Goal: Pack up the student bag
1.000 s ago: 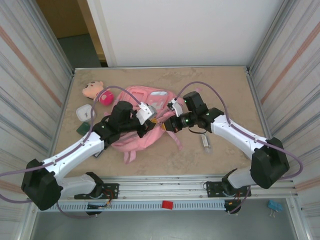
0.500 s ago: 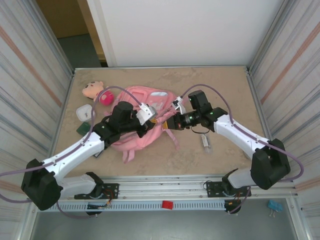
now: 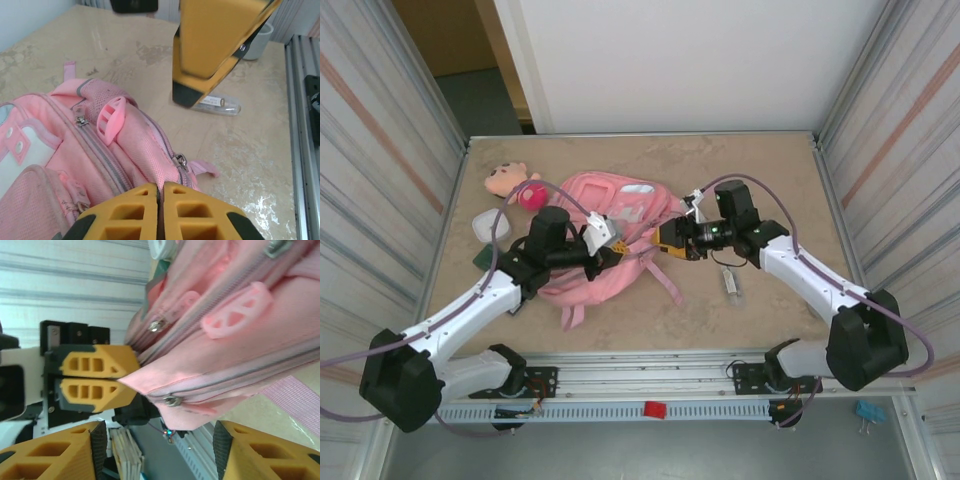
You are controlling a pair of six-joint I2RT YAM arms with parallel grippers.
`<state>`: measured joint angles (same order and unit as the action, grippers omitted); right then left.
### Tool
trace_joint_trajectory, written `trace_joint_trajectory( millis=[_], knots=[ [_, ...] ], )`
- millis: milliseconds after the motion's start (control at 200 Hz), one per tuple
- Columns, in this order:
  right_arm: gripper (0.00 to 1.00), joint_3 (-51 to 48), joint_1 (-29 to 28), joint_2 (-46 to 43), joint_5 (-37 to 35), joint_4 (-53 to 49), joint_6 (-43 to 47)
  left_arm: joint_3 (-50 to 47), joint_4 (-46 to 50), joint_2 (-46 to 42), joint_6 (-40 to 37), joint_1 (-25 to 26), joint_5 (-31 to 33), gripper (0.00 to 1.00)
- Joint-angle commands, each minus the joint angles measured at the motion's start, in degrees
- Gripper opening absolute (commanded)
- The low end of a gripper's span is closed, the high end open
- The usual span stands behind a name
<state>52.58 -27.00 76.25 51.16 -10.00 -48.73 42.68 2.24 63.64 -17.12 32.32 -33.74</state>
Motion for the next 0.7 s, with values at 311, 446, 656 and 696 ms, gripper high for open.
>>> trace_joint_trajectory(
  millis=[311, 446, 656, 696],
  knots=[
    [0.59, -2.16, -2.54, 6.1, -5.72, 20.54, -19.43, 0.48, -6.71, -2.94, -1.51, -0.54, -12.05, 0.0],
    [0.3, -2.39, -2.04, 6.44, -7.13, 22.35, -21.22, 1.08, -2.59, -3.27, -3.46, -0.57, -11.35, 0.0],
    [0.0, -4.93, -3.24, 3.46, -11.42, 27.41, -26.09, 2.47, 3.8, -6.42, 3.32, 0.45, 6.8, 0.16],
    [0.0, -4.95, -3.93, 2.05, -13.76, 26.2, -26.15, 3.67, 7.12, -7.5, 5.61, 1.2, 11.61, 0.23]
  ],
)
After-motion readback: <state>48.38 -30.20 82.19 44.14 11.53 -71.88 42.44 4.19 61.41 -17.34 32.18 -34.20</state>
